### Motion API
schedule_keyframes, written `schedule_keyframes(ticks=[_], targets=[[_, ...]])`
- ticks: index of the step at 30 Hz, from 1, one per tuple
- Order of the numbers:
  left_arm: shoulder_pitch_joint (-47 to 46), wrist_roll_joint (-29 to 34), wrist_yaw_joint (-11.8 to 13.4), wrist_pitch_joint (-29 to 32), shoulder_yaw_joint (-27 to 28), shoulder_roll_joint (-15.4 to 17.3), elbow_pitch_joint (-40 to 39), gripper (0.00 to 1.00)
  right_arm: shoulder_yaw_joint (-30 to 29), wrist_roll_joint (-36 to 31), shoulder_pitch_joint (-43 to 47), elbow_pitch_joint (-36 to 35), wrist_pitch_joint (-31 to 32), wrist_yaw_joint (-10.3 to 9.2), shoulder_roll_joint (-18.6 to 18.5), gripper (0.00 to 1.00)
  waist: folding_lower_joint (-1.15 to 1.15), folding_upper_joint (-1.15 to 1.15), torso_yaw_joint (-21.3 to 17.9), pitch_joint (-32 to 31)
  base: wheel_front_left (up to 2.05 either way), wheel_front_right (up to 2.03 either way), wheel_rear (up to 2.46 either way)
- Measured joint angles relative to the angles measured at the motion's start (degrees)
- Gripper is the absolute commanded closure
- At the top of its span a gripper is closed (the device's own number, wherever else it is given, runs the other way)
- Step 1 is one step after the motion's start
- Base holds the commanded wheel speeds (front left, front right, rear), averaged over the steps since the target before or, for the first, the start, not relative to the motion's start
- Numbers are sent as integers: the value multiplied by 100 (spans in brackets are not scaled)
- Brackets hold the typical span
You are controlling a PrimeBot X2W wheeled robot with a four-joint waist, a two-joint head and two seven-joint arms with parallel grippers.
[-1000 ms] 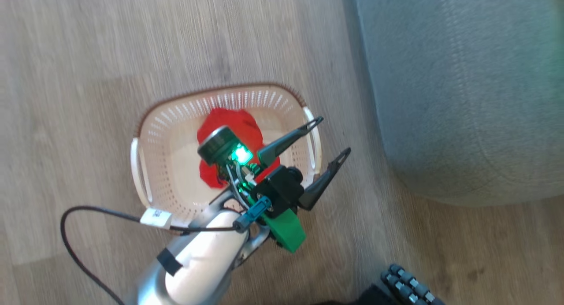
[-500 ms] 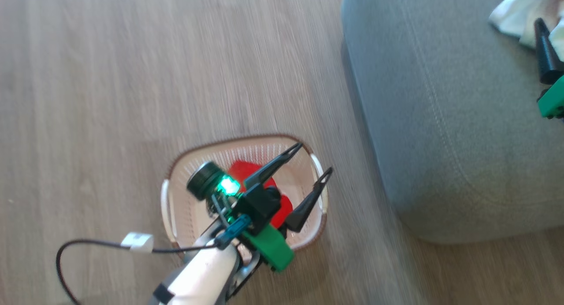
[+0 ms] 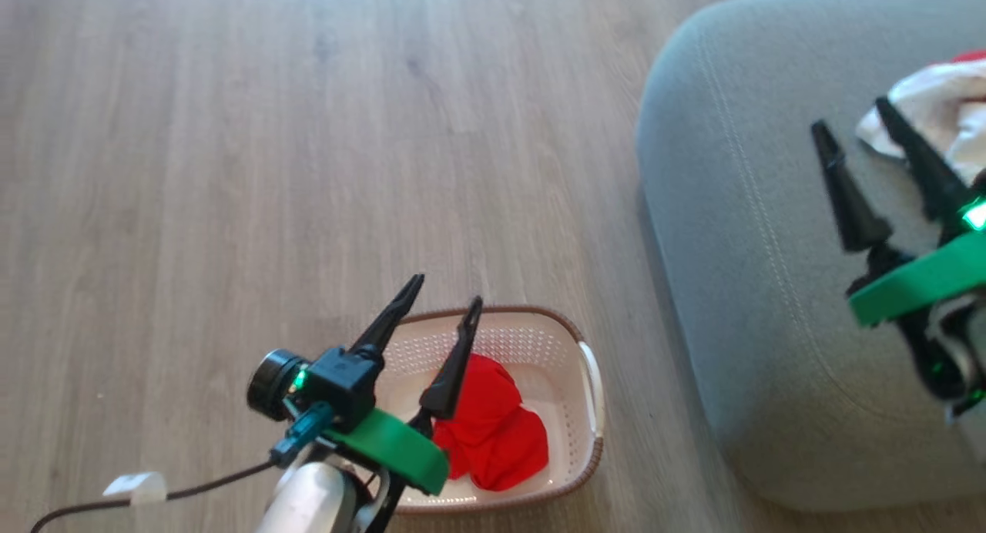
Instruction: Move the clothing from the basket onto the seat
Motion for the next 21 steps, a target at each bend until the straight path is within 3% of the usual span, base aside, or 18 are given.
schedule_keyframes(ticks=[9, 15, 21], targets=[[205, -31, 555, 0, 537, -10, -234, 0, -389, -610, 1165, -724, 0, 0, 688, 0, 0, 0, 356, -186, 0, 0, 0], [383, -283, 949, 0, 813, -15, -244, 0, -621, -1161, 1875, -608, 1, 0, 1193, 0, 0, 0, 472, -235, 0, 0, 0], [622, -336, 1152, 0, 922, -19, -178, 0, -1015, -1530, 2226, -537, 1, 0, 1790, 0, 0, 0, 494, -303, 0, 0, 0]])
